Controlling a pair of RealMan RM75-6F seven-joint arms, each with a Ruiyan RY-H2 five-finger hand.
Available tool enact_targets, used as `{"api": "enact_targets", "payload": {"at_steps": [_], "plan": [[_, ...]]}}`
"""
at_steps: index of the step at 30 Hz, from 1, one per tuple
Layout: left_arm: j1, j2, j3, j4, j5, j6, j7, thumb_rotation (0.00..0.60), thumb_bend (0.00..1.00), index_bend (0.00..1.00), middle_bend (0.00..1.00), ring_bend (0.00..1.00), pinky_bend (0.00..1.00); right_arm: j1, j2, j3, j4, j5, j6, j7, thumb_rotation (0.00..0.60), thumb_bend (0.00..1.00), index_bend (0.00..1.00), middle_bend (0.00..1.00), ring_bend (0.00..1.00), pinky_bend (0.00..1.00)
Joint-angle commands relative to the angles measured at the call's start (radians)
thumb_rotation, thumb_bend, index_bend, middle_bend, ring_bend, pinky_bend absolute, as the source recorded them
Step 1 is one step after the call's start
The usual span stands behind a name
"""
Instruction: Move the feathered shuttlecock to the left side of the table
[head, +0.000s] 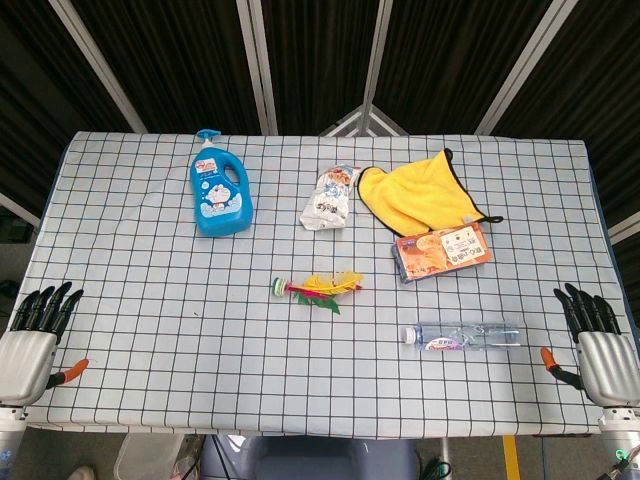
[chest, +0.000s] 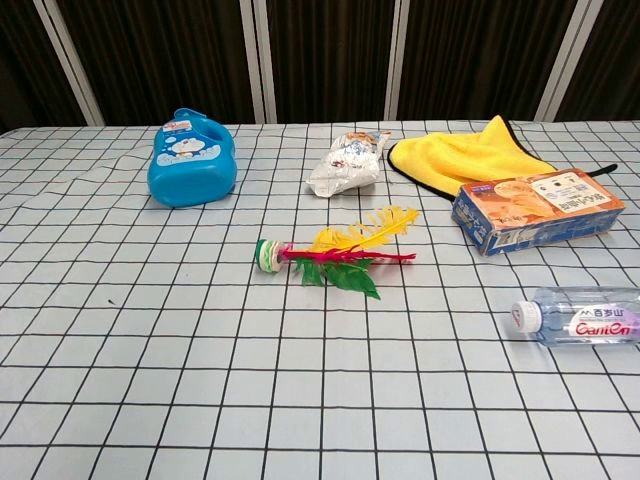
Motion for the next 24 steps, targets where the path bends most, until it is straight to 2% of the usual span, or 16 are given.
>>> {"api": "enact_targets", "payload": {"at_steps": [1, 17, 24], "plan": [[0.0, 0.001, 0.0, 0.0, -0.001, -0.002, 0.001, 0.6, 0.07, 0.0, 0.0, 0.0, 0.0, 0.0, 0.0, 0.0, 0.0, -0.001, 0.001, 0.0, 0.6, 0.39, 0.0, 0.0, 0.0, 0.0], [-0.033, 0.01, 0.004, -0.005, 0.04, -0.043, 0.009, 0.6, 0.07, 0.0, 0.0, 0.0, 0.0, 0.007, -0.007, 0.0, -0.003, -0.004, -0.008, 0.0, 0.6, 0.39, 0.0, 0.0, 0.0, 0.0], [-0.179, 0.035, -0.044, -0.049, 0.113, -0.184, 0.047, 0.6, 0.1, 0.0, 0.0, 0.0, 0.0, 0.011, -0.007, 0.003, -0.005, 0.003, -0.016, 0.014, 0.6, 0.39, 0.0, 0.0, 0.0, 0.0]]}}
